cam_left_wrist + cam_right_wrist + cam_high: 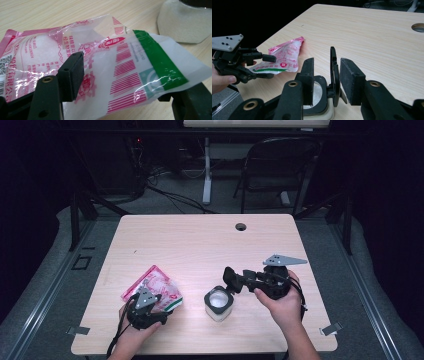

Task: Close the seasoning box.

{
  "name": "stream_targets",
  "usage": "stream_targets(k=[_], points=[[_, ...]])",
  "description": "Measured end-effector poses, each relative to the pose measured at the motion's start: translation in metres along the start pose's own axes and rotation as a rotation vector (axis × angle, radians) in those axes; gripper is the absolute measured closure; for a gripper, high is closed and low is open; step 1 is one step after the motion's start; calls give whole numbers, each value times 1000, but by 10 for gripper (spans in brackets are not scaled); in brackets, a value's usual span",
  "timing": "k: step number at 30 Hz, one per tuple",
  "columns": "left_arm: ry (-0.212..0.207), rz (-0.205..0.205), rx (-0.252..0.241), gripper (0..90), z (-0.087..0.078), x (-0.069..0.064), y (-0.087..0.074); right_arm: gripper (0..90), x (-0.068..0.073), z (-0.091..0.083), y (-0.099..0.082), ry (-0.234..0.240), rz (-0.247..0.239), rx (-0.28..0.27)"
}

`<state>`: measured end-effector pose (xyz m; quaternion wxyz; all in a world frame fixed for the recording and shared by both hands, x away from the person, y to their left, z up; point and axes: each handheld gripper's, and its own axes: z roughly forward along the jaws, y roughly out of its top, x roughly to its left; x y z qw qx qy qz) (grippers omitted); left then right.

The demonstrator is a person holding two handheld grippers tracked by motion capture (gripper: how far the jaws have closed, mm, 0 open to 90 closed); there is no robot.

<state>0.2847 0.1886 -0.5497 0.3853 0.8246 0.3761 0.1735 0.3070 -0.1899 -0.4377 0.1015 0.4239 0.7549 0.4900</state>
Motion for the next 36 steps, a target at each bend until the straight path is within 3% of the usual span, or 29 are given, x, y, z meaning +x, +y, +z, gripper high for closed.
stream_targets(k=[10, 17, 36], points=[[-27, 10, -22, 353, -9, -8, 8, 651, 0, 0, 0, -1, -2, -8], [-47, 44, -28, 352, -11, -22, 14, 691, -1, -2, 0, -20, -4, -8], [-58, 43, -24, 371, -10, -23, 13, 883, -15, 3, -7, -85, 25, 12]])
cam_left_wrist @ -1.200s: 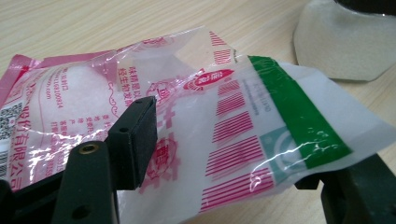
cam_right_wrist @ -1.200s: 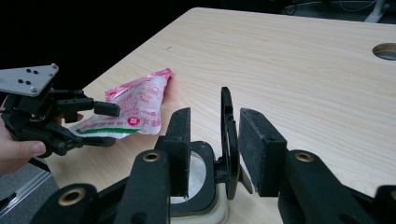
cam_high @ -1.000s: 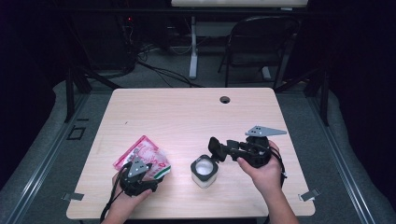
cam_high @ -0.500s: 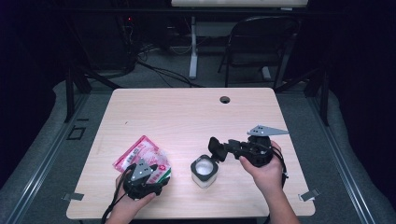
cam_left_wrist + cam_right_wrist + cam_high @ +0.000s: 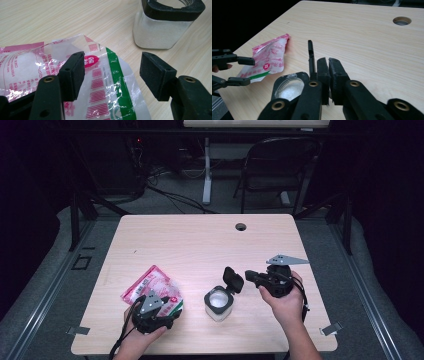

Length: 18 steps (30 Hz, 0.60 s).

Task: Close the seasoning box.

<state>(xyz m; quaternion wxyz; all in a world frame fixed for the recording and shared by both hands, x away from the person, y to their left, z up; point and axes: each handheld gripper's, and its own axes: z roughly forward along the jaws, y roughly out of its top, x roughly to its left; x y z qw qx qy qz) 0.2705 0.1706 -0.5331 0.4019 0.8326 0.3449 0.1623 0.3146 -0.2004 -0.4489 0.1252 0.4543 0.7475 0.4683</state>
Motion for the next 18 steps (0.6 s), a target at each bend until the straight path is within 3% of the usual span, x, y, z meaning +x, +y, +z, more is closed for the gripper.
stream_targets(k=[18], points=[[3, 1, -8, 393, -2, 1, 1, 900, 2, 13, -6, -5, -6, 39]])
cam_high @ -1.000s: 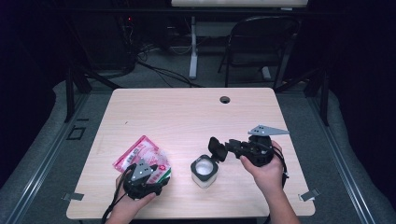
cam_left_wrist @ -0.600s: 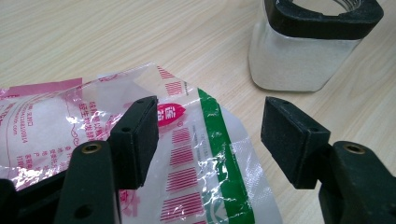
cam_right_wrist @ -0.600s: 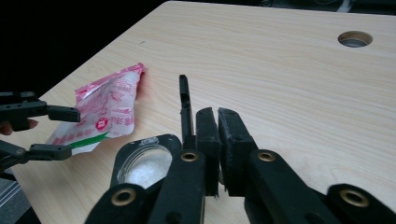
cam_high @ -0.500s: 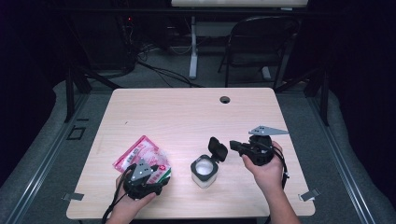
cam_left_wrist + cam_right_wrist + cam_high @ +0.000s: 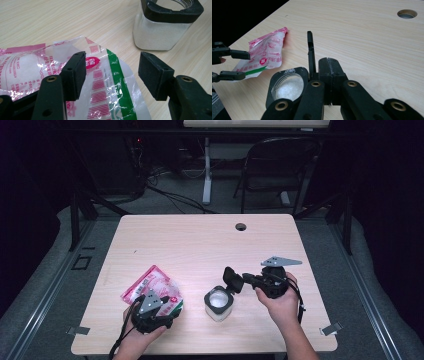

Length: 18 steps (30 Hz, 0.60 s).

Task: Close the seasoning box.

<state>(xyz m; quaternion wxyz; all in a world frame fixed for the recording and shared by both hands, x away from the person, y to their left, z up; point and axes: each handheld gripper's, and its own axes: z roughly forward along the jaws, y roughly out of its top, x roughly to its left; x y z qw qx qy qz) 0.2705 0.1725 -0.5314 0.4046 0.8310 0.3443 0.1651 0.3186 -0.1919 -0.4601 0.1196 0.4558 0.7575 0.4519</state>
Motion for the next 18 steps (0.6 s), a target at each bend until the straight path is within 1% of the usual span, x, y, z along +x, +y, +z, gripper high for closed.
stream_targets(k=[4, 6, 18], points=[[-2, -6, -4, 395, 0, 0, 0, 900, 1, 2, -1, 4, -1, 5], [-4, -5, -5, 398, 0, 0, 0, 900, 1, 2, -1, 0, -9, 11], [-2, -8, -6, 405, -1, 1, 0, 900, 4, 3, -1, 15, -11, 9]])
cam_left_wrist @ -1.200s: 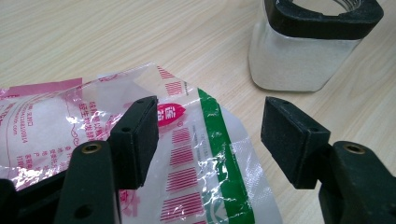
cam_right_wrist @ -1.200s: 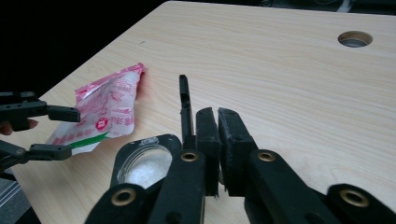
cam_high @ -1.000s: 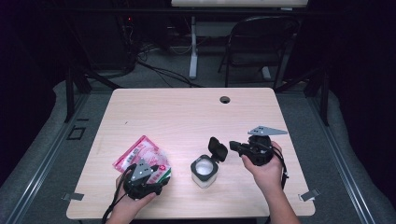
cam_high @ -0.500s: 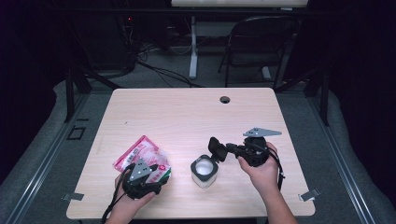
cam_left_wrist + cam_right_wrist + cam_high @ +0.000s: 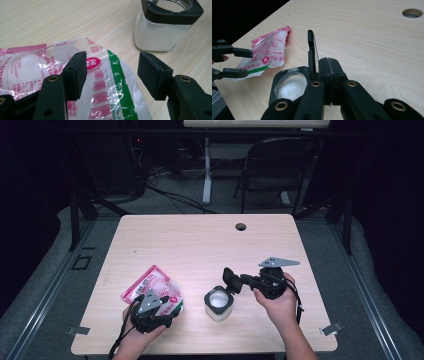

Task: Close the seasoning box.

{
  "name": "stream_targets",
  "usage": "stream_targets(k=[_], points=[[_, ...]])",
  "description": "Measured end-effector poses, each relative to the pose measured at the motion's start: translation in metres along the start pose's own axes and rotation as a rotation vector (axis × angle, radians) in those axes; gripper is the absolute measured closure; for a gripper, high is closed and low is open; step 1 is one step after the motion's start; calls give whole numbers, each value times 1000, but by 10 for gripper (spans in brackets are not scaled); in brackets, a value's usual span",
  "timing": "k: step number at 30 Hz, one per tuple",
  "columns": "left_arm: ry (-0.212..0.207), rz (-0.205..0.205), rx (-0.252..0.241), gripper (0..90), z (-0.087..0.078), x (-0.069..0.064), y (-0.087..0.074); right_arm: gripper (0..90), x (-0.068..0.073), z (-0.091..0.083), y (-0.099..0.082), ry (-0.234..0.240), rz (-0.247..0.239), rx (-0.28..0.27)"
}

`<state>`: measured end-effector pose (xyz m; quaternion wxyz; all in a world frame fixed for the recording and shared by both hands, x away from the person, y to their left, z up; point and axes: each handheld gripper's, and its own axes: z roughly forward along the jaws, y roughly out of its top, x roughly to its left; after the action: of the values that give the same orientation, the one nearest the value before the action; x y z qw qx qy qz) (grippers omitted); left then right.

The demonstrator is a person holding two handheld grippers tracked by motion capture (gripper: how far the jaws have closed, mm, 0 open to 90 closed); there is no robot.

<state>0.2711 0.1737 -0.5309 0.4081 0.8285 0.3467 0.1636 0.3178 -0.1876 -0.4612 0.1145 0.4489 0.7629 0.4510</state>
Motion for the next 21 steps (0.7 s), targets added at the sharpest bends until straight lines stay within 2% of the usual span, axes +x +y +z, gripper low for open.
stream_targets(k=[10, 21], points=[[5, -2, -9, 408, -1, 1, 0, 900, 6, 1, 0, 17, -11, -5], [6, 5, -1, 405, 0, 1, 0, 895, 18, 9, -2, 42, -49, 25]])
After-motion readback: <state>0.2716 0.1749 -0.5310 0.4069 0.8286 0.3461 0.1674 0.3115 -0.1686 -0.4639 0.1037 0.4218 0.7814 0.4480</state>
